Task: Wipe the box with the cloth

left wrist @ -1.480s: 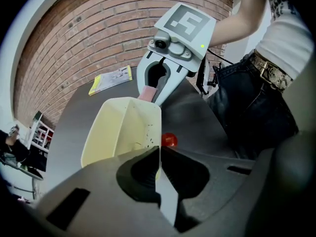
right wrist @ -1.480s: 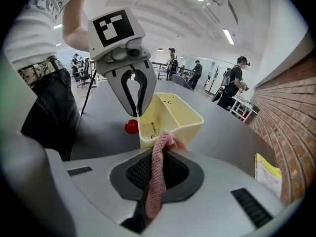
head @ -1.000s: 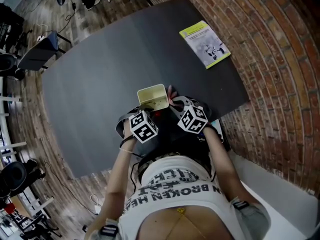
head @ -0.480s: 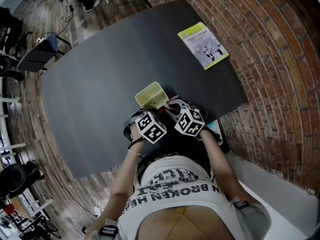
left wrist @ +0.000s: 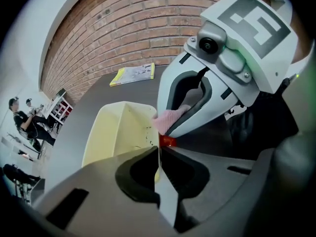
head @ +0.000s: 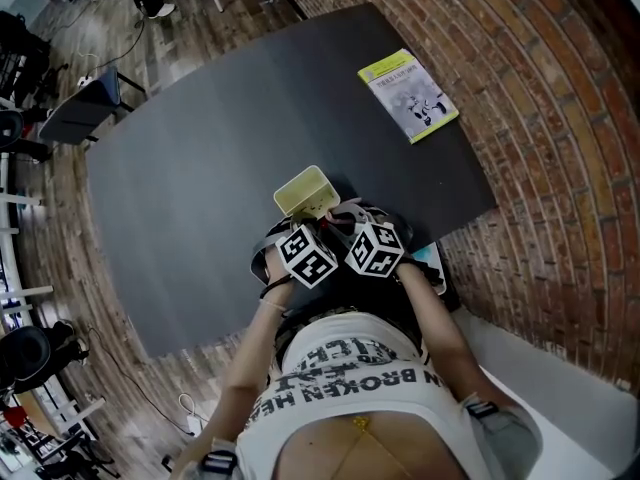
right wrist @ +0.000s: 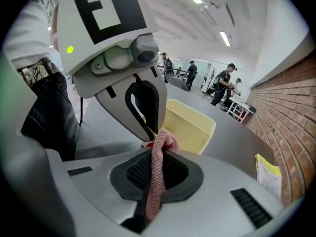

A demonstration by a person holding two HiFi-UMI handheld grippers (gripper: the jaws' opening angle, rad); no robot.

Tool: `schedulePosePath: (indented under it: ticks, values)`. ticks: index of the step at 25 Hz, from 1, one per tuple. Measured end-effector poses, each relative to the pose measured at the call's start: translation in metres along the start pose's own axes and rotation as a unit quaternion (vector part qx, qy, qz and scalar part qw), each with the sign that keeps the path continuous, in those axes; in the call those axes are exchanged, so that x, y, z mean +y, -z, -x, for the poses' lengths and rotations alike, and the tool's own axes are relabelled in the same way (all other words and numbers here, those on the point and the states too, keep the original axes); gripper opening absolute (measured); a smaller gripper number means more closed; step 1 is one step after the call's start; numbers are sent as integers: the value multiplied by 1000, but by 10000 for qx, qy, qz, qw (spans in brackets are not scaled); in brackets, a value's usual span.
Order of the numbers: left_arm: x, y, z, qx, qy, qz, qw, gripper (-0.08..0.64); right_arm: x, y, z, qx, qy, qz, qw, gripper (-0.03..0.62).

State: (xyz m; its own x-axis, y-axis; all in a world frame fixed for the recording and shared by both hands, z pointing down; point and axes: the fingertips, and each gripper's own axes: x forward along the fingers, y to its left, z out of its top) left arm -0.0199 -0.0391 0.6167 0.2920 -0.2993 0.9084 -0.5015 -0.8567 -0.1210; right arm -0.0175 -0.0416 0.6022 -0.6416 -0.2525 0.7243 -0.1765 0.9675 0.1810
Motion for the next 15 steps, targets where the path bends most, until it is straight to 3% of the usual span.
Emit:
schedulePosePath:
  ticks: [10, 15]
  values:
    - [7, -7, 26, -894, 17, 732, 9933, 35, -4, -10, 15, -301, -3, -127, 9995, 18]
    - [15, -7, 50, -1450, -146, 1202, 9820, 35, -5, -22, 28, -654, -103, -257, 9975, 17]
